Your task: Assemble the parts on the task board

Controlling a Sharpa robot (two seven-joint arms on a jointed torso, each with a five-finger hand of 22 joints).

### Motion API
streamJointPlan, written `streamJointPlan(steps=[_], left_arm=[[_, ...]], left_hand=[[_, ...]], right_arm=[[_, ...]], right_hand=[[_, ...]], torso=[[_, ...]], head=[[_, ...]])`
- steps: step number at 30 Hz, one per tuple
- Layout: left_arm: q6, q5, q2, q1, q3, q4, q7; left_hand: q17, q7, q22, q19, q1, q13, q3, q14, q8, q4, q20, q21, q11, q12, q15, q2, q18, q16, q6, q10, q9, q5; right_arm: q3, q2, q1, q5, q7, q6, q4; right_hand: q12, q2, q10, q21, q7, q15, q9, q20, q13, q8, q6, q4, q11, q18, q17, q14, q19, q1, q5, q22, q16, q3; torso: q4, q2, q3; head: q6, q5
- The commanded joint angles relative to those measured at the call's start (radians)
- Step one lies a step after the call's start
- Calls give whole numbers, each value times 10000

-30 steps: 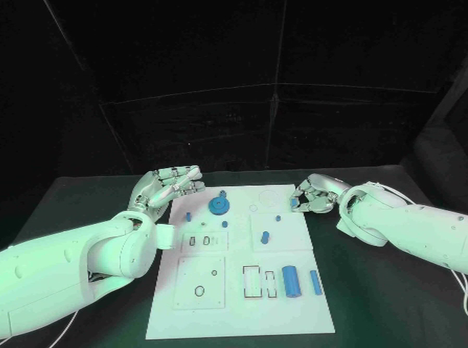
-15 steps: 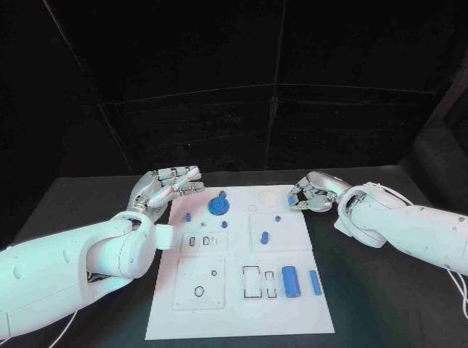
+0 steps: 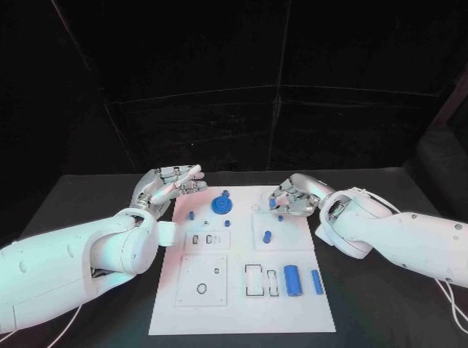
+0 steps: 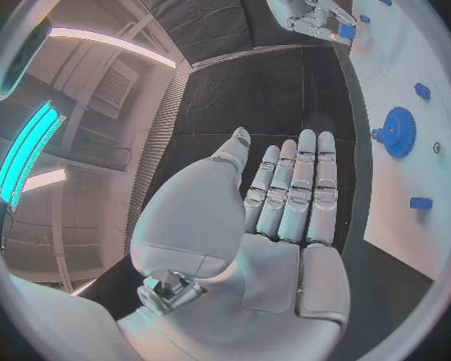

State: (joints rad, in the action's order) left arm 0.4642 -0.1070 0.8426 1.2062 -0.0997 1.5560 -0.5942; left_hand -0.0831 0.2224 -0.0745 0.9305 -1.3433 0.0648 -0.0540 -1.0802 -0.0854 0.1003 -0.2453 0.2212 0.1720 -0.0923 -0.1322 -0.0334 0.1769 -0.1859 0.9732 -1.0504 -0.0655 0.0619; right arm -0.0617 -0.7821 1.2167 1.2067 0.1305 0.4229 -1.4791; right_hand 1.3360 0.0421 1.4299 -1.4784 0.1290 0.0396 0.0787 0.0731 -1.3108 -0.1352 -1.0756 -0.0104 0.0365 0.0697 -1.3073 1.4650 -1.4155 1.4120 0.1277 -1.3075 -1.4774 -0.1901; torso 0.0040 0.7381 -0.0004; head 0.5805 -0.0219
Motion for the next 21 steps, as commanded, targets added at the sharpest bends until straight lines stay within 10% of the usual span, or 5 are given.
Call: streamJointPlan(steps=[1, 11, 21], left_arm=[[-364, 45, -31, 19, 10, -125, 88], [-704, 371, -47, 23, 11, -320, 296], [-890, 510, -79, 26, 11, -350, 385]], left_hand=[[-73, -20, -25, 250, 12, 7, 0, -297, -24, -62, 82, 79, -58, -40, 99, -88, 86, -73, 150, -212, -4, -41], [-208, -89, -33, 626, -7, 19, -16, -735, -1, -52, 222, 124, -169, -48, 237, -126, 81, -44, 349, -610, -1, -41], [-280, -118, -22, 722, -13, 31, -25, -868, 31, -44, 261, 108, -209, -38, 277, -133, 79, -15, 391, -759, 2, -41]], right_arm=[[6, 262, 25, 155, 939, 393, -203], [-41, 1497, 19, 1008, 1305, 10, -111], [-617, 2506, -1, 1774, 1682, -477, 137]], right_hand=[[-61, 162, 83, -58, -235, 41, 248, -31, -460, -75, -323, 78, -133, -186, -637, 648, 5, 29, 109, -314, 25, -123], [-18, 164, 109, -57, -241, 42, 255, -31, -500, -75, -332, 75, -139, -186, -674, 656, 6, 8, 143, -313, 8, -154], [-46, 103, 98, -53, -237, 45, 258, -33, -479, -61, -320, 46, -138, -182, -655, 654, 14, -26, 118, -299, 17, -168]], torso=[[61, -103, -38], [156, -194, -79], [163, -204, -76]], head=[[68, 80], [324, 245], [450, 352]])
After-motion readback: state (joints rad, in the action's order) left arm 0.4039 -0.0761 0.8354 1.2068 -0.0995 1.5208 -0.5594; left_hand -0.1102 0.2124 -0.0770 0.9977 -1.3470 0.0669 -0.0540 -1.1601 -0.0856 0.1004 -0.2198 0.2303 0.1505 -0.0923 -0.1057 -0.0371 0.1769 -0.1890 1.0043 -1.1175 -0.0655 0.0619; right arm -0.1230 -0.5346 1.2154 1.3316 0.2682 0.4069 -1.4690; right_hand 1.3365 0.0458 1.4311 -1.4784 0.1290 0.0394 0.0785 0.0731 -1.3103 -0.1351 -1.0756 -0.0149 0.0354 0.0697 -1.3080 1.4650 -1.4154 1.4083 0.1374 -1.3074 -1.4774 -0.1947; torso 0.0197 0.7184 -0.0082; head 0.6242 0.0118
